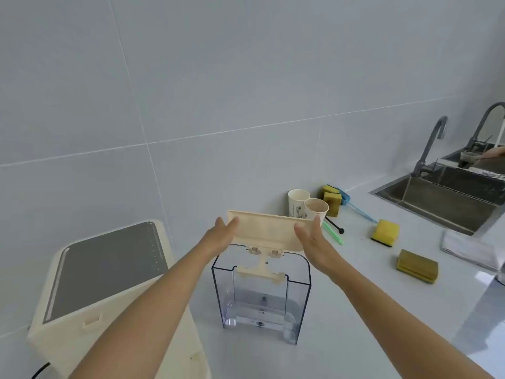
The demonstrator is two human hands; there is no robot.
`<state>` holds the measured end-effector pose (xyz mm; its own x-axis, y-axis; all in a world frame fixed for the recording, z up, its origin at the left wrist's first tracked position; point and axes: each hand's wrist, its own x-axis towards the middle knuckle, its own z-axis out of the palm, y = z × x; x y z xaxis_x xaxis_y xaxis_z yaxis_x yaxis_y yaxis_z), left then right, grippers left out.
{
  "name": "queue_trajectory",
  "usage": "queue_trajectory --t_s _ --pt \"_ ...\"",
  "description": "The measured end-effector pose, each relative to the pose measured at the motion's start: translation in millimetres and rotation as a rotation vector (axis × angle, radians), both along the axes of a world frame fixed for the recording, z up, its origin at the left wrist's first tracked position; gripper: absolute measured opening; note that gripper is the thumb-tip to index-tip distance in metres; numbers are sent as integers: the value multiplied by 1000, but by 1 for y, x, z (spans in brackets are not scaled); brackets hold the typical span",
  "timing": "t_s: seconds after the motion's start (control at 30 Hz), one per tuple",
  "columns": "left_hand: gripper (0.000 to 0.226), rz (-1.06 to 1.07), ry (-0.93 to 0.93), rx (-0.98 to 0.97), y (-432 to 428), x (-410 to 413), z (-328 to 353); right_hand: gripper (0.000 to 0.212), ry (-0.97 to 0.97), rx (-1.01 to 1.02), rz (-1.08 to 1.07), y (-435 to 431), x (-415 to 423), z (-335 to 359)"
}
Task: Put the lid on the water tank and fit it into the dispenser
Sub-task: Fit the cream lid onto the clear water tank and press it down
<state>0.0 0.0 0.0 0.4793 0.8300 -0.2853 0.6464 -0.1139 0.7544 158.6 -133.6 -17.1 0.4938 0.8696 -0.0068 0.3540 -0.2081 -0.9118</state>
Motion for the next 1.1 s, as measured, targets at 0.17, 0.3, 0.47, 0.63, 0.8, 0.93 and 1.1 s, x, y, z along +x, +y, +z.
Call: queue_trajectory --t_s 0.17,0.3,0.47,0.63,0.8,0.93,1.1 --pt "65 31 -94 -99 5 3 4 63 123 -35 -70 -1 -3 7" --pt "64 88 -189 -163 3 2 5 52 194 32 -120 -4 -5 11" --pt "57 136 -321 -164 -2 -3 4 46 244 63 -158 -11 -9 18" --pt "49 206 -461 -125 -11 -8 -4 34 227 99 -175 -21 -18 14" --pt "41 273 -546 -95 -22 -15 -16 37 158 123 -195 -30 -31 7" --pt "34 296 -575 -79 -30 -24 -29 54 72 108 -194 -43 -43 -5" --pt "34 323 -568 -38 -42 -35 -47 61 40 99 -194 -59 -61 -21"
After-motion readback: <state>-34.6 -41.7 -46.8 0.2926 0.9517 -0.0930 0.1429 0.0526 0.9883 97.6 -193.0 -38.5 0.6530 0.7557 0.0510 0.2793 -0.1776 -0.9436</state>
